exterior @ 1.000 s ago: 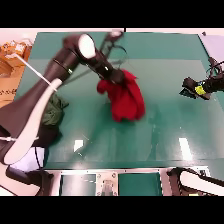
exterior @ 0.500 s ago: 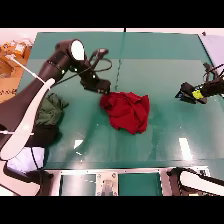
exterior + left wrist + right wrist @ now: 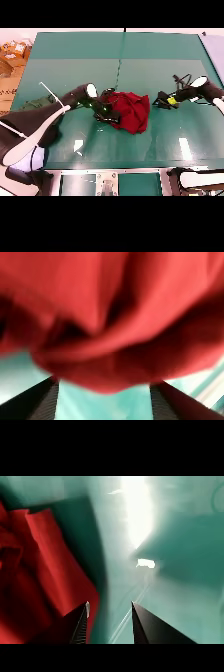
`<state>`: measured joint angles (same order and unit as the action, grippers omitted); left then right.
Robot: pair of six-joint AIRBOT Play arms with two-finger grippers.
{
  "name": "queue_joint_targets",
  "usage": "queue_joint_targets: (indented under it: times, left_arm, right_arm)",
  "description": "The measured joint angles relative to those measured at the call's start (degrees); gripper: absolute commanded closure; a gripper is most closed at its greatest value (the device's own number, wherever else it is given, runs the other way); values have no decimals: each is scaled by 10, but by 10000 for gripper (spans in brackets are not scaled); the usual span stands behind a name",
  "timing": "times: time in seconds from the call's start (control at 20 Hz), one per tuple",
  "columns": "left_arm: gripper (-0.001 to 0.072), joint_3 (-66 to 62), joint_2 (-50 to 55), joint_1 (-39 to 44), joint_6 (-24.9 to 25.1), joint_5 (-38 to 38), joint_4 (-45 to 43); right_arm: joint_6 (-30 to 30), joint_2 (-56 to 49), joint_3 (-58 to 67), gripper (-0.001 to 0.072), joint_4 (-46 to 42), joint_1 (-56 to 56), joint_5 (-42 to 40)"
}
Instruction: Fold the shirts.
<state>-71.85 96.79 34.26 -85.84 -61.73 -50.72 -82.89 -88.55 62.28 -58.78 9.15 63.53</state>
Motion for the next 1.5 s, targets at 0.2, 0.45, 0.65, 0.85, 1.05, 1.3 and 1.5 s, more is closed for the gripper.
queue_joint_targets:
  times: [0.2, 0.45, 0.65, 0.85, 1.05, 1.3, 1.5]
  left_arm:
    - [677, 24, 0, 7, 12, 48, 17]
    - [678, 28, -1, -25, 21, 16, 7]
    - [679, 12, -8, -64, 16, -44, -42]
    - [679, 3, -67, -102, -16, -86, -128]
    - [679, -5, -173, -136, -43, -104, -176]
    - [679, -96, -312, -152, -63, -113, -221]
    - [678, -252, -381, -155, -53, -115, -244]
  right_arm:
    - [7, -56, 29, 390, 37, -39, -14]
    - [14, -90, 61, 699, 55, -53, -22]
    - [32, -92, 84, 701, 49, -40, -20]
    - [37, -48, 95, 701, 52, 12, -3]
    - [36, 50, 101, 700, 52, 73, 10]
    - [31, 223, 122, 700, 74, 117, 20]
    - [17, 369, 171, 700, 88, 129, 10]
